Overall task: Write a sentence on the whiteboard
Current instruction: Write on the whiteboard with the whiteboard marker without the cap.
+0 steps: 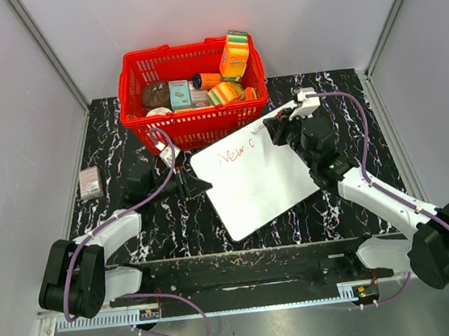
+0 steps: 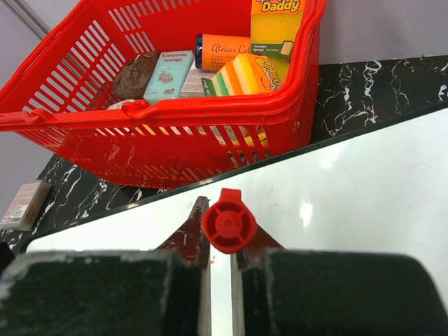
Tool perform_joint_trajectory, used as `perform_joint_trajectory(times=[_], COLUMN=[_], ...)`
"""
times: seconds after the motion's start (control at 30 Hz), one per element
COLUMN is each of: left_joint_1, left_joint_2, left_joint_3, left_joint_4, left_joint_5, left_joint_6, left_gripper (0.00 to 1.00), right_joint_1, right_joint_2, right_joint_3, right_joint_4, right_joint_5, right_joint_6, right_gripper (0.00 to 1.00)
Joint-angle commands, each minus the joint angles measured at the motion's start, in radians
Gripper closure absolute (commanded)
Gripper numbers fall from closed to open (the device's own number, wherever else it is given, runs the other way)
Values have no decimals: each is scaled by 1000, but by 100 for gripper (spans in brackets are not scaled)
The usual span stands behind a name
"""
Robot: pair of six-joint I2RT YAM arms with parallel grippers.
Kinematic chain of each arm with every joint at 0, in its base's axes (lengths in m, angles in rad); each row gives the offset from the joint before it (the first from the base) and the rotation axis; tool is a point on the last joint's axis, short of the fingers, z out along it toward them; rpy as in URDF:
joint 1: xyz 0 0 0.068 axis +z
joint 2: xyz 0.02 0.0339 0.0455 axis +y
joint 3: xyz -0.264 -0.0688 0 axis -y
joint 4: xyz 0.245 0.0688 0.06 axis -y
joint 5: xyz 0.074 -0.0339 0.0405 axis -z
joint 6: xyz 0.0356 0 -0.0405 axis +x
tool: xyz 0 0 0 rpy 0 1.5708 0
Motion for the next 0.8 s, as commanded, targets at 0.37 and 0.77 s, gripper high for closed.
perform_joint_trajectory(times=[0.37, 0.77], left_joint_1=[-36, -39], left_joint_2=[27, 31], left_joint_3=[-5, -2], left_joint_4=[-49, -52], left_joint_5=[-24, -24], left_joint_6=[175, 177], left_gripper=[100, 100], right_joint_1=[-9, -9], right_joint_2=[-61, -86], right_joint_3=[-102, -118], right_joint_4=[-32, -35], right_joint_5=[-31, -24], right_joint_6=[20, 29], right_gripper=[100, 100])
